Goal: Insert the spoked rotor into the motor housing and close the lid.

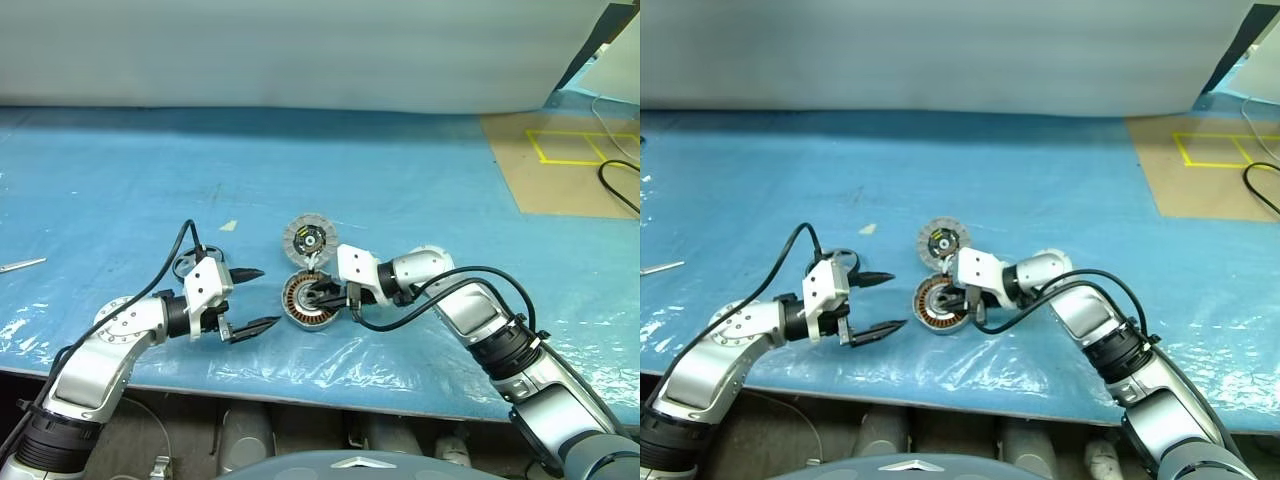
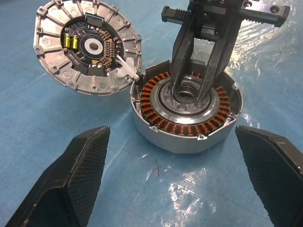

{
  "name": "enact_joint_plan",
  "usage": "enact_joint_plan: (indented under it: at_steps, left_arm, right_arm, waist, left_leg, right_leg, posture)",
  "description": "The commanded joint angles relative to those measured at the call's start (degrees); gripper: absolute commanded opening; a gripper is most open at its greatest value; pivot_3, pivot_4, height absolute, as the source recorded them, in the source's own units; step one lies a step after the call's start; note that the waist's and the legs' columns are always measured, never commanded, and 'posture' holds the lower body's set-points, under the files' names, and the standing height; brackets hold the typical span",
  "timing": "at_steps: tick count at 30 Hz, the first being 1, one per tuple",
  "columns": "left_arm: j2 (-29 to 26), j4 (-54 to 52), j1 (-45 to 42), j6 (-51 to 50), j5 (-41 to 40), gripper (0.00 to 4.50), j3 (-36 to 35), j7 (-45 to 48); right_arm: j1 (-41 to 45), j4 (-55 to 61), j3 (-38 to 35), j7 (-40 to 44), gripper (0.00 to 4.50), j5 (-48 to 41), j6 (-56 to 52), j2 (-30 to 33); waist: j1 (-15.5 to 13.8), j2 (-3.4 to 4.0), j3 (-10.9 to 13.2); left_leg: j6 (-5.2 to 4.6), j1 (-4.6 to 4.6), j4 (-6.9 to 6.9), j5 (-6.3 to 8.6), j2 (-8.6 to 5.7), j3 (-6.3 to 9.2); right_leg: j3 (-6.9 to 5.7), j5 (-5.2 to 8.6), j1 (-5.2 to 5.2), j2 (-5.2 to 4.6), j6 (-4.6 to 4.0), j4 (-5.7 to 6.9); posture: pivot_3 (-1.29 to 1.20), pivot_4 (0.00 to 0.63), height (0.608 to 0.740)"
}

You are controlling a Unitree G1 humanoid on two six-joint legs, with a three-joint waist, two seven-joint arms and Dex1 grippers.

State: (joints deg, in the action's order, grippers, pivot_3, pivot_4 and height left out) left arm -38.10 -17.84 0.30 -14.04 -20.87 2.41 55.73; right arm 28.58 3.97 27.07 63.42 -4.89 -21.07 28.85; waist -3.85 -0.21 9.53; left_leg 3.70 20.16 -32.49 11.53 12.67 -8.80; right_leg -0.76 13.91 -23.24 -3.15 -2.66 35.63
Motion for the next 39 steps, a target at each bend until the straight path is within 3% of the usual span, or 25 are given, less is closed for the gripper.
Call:
enact_joint_plan:
  at_steps: [1, 39]
  left_arm:
    - [0.0, -0.7, 0.1, 1.2, 0.2, 4.5, -0.2, 0.0]
    - [-0.1, -1.2, 0.1, 0.7, 0.7, 4.5, 0.1, -0.3]
  right_arm:
    - [0.6, 0.7, -2.3, 0.2, 0.63, -1.7, -1.5, -0.1]
    - [2.1, -0.6, -1.5, 3.2, 0.63, -0.9, 0.0, -1.0]
  waist:
    - [0.0, 0.0, 0.0]
    - [0.0, 0.0, 0.0]
  left_leg:
    - [0.0, 0.0, -0.01, 0.0, 0.0, 0.0]
    - [0.0, 0.0, -0.01, 0.0, 0.01, 0.0]
  right_leg:
    - [0.0, 0.0, 0.0, 0.0, 0.0, 0.0]
    - [0.0, 0.0, 0.0, 0.0, 0.0, 0.01]
  posture:
    - [0.0, 0.15, 0.74]
    - [0.0, 0.15, 0.74]
